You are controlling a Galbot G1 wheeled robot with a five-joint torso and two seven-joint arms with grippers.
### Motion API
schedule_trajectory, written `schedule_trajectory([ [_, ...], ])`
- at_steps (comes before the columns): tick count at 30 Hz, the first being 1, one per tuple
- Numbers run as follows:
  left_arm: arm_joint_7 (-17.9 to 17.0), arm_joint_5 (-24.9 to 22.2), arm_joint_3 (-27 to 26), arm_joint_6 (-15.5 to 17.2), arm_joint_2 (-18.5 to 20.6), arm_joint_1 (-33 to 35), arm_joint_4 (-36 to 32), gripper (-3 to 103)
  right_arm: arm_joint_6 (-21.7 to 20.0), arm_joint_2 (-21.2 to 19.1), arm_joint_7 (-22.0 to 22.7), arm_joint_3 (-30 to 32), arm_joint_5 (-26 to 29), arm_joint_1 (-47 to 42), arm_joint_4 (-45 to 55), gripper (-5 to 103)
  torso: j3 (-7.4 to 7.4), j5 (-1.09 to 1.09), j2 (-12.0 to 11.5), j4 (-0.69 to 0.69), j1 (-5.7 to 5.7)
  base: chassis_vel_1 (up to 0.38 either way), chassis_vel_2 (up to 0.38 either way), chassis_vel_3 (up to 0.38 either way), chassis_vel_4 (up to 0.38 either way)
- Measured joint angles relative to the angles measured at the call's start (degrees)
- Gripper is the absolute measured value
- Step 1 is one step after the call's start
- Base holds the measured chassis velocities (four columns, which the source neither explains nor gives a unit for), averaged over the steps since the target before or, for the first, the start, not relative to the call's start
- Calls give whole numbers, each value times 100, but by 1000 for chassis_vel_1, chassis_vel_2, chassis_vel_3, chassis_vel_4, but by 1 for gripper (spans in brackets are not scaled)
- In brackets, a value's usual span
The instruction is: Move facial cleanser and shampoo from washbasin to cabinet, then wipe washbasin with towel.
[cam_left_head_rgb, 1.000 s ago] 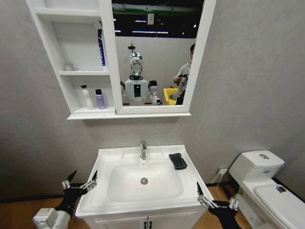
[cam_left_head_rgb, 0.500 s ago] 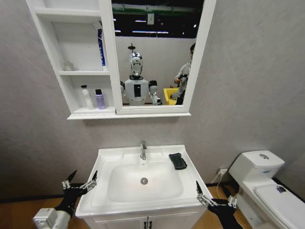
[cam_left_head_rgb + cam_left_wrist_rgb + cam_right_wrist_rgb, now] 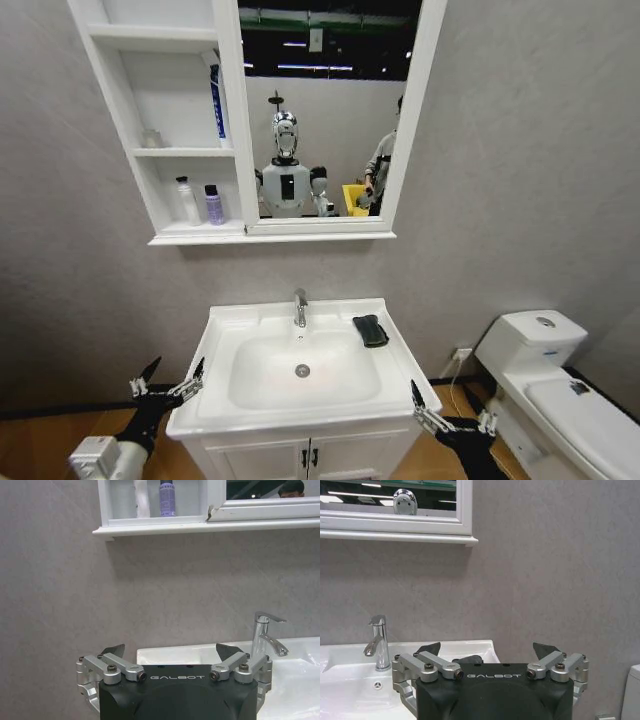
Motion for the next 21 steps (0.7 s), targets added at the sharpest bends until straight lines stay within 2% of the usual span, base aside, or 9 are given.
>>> schedule_trajectory([
  [4, 0, 0, 0, 0, 0, 0, 0, 100, 0, 0, 0, -1, 0, 1, -2, 100, 0, -1, 0, 2, 1, 237, -240, -243, 241],
  [5, 0, 0, 0, 0, 0, 0, 0, 100, 1, 0, 0, 0, 0, 0, -2, 100, 0, -3, 0, -2, -1, 265, -271, -259, 226],
  [6, 0, 0, 0, 0, 0, 0, -1, 100, 1, 0, 0, 0, 0, 1, -3, 100, -1, 5, 1, 0, -2, 295, -256, -259, 277],
  [8, 0, 0, 1, 0, 0, 0, 0, 100, 1, 0, 0, 0, -1, 1, -3, 100, 0, -3, 0, 0, 0, 319, -320, -301, 277],
  [15, 0, 0, 0, 0, 0, 0, -1, 100, 3, -1, -1, -1, -1, 2, -6, 100, 1, 4, 0, 1, 2, 346, -337, -324, 342],
  [17, 0, 0, 0, 1, 0, 0, 0, 100, 4, 0, 0, 0, -1, 2, -7, 100, 0, -4, 0, 1, 0, 385, -362, -370, 369],
  [18, 0, 0, 0, 1, 0, 0, -1, 100, 5, 0, -1, -1, -1, 1, -7, 100, -1, 2, 2, 0, -2, 371, -349, -361, 363],
  [21, 0, 0, 1, 1, 0, 0, 0, 100, 5, -1, -1, -1, -2, 2, -8, 100, 0, -1, 1, 1, 0, 371, -353, -355, 366],
])
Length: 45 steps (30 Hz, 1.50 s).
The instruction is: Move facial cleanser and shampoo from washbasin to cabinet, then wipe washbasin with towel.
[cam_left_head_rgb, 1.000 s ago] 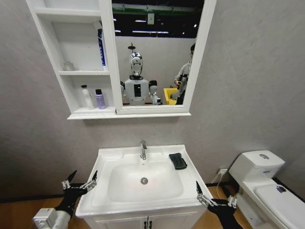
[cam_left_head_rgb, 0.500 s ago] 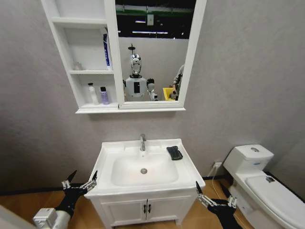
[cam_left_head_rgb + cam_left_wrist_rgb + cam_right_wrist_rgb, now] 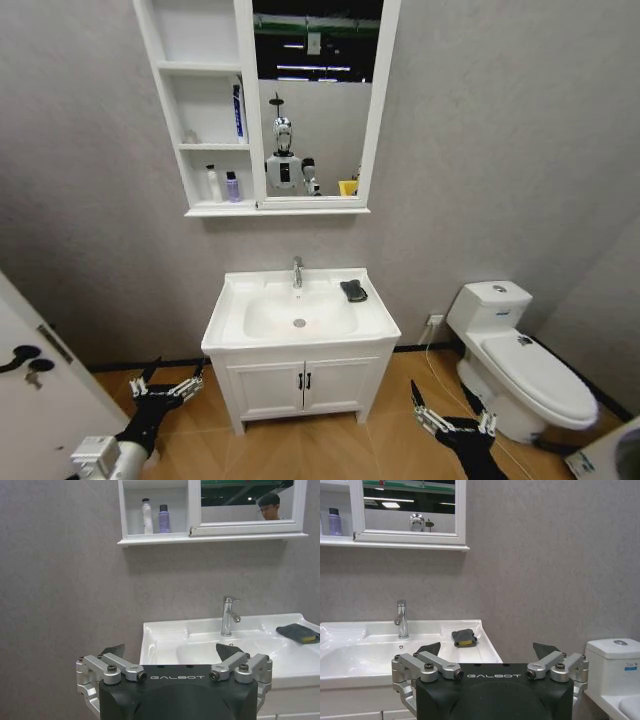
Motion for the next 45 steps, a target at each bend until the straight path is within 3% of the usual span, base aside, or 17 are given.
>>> schedule_trajectory([
  [6, 0, 0, -1, 0, 0, 0, 0, 100, 2, 0, 0, 0, 0, 0, 0, 100, 0, 0, -1, 0, 2, 352, -367, -345, 347],
  [7, 1, 0, -1, -1, 0, 0, -1, 100, 2, 0, 1, 0, 0, 0, 0, 100, 0, 8, 1, -1, 0, 340, -334, -325, 343],
  [8, 0, 0, 0, 0, 0, 0, 0, 100, 3, 0, 1, 0, 0, 0, 0, 100, 0, -1, -1, -2, 1, 340, -380, -354, 335],
  [19, 0, 0, -3, 0, 0, 2, 0, 100, 4, 0, 0, -1, 0, -1, 0, 100, -3, 2, 4, 2, -5, 300, -306, -298, 301],
  [23, 0, 0, 0, 0, 0, 1, 0, 100, 4, 0, 1, 0, 0, -1, 0, 100, -2, 2, 3, -4, -5, 56, -25, -107, 75],
  [45, 0, 0, 0, 0, 0, 0, 0, 100, 4, 0, 1, 0, 0, 1, 0, 100, 0, 1, -1, 2, 0, 2, 23, 31, 9],
])
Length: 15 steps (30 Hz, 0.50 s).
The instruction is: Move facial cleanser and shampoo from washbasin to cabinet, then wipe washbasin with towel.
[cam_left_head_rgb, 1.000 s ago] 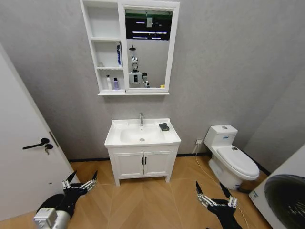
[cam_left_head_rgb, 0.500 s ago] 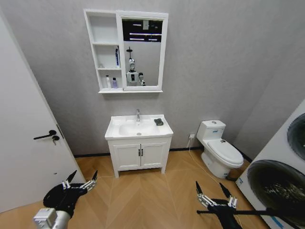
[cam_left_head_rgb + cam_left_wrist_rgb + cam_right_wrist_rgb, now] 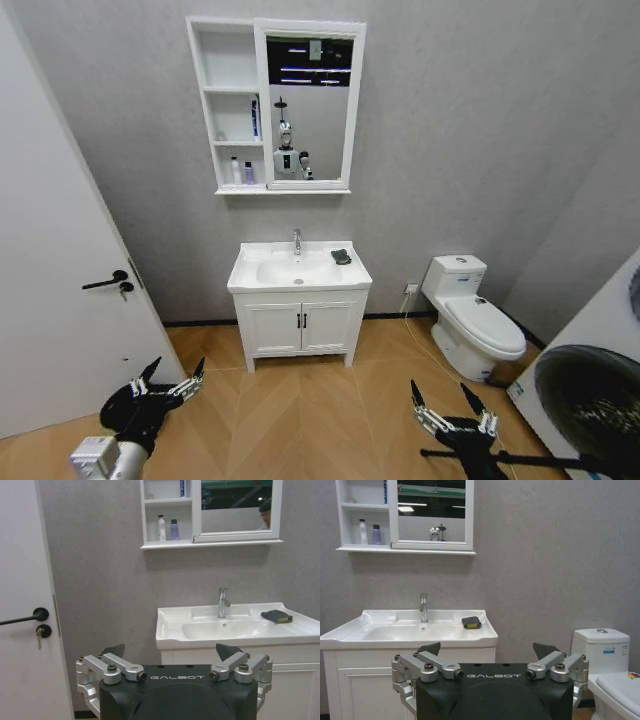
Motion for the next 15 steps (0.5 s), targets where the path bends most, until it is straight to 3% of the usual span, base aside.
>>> schedule_trajectory([
  [15, 0, 0, 0, 0, 0, 0, 0, 100, 0, 0, 0, 0, 0, 0, 0, 100, 0, 0, 0, -3, 2, 6, 9, 16, 6],
])
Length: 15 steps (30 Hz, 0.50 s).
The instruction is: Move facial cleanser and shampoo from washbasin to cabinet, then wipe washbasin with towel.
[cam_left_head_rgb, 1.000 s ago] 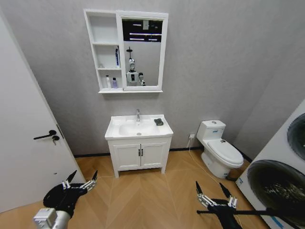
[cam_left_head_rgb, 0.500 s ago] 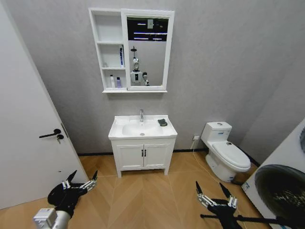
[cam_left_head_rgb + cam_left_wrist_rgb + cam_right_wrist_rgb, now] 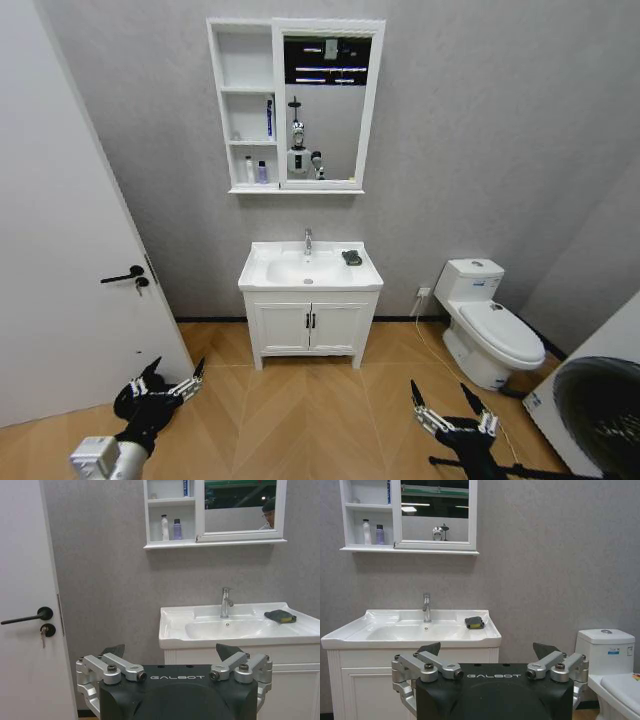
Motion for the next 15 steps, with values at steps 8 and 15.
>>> schedule_trajectory([
  [8, 0, 0, 0, 0, 0, 0, 0, 100, 0, 0, 0, 0, 0, 0, 0, 100, 1, 0, -1, 1, 2, 12, -7, -14, 17],
  [15, 0, 0, 0, 0, 0, 1, 0, 100, 0, 0, 0, 0, 0, -1, 0, 100, -1, 0, 2, 0, -4, 51, -38, -50, 46],
])
